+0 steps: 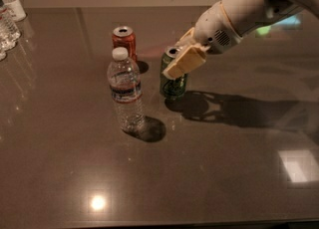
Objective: Move green can near water bottle
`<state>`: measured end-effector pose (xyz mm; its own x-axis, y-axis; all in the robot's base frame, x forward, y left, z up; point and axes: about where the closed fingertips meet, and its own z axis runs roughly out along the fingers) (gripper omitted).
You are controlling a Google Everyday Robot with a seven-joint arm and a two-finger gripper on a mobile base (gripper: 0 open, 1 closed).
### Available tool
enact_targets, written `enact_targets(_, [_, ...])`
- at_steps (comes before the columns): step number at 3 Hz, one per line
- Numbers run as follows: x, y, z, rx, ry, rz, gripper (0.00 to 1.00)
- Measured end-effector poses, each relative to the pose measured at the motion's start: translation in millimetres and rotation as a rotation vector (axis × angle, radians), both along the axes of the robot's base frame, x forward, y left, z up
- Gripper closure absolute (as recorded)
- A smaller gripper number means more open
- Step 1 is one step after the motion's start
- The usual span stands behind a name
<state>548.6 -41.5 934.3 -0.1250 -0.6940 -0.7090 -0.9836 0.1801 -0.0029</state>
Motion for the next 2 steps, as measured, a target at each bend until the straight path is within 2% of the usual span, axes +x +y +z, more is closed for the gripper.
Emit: enact_targets(2, [-46.8, 30.5, -6.2, -0.027, 0.018, 0.063, 1.00])
